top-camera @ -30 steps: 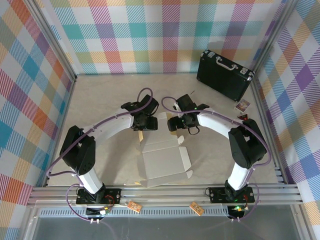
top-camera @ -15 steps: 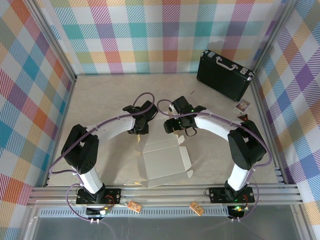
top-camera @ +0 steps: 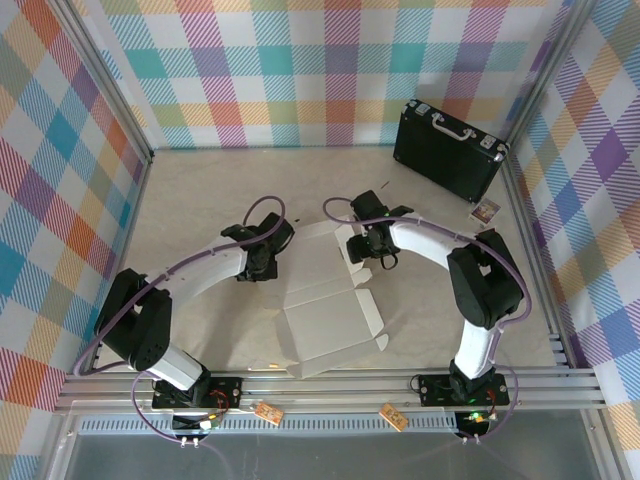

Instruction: Fold the paper box

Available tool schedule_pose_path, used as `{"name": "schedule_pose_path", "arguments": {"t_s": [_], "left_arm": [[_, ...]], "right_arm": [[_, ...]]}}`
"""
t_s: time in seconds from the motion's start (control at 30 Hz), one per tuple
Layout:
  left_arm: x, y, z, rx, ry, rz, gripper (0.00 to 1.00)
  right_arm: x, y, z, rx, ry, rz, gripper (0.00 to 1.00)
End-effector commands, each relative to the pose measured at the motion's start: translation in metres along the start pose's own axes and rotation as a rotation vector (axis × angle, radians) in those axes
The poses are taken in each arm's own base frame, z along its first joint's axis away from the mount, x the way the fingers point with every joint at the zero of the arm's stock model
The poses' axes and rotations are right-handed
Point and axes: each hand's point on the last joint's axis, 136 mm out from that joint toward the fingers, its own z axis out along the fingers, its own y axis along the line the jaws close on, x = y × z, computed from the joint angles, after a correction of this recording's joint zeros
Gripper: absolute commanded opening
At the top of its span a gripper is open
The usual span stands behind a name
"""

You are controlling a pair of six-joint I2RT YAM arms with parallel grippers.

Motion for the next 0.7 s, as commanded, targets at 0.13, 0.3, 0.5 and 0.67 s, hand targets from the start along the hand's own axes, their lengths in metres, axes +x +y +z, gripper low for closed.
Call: {"name": "schedule_pose_path", "arguments": {"t_s": [0.13,0.3,0.5,0.67], "left_arm": [[0.029,0.013,0.024,-0.013,0.067,-0.047,0.21],[0.034,0.009,0.022,0.057,0.082,-0.072,0.22],[0.025,-0.003,-0.005,0.177,0.061,-0.099,0.29],[0.019,-0.006,-0.022,0.245,0.04,-0.141,0.31]], "right_arm": [[0.009,-0.019,0.015,0.042,0.077,0.064,0.76],[-0.002,-0.017,0.003,-0.001,0.015,0.082,0.77],[-0.036,-0.001,-0.061,-0.134,-0.179,0.087,0.8],[-0.036,0.026,-0.12,-0.219,-0.286,0.043,0.79]]}}
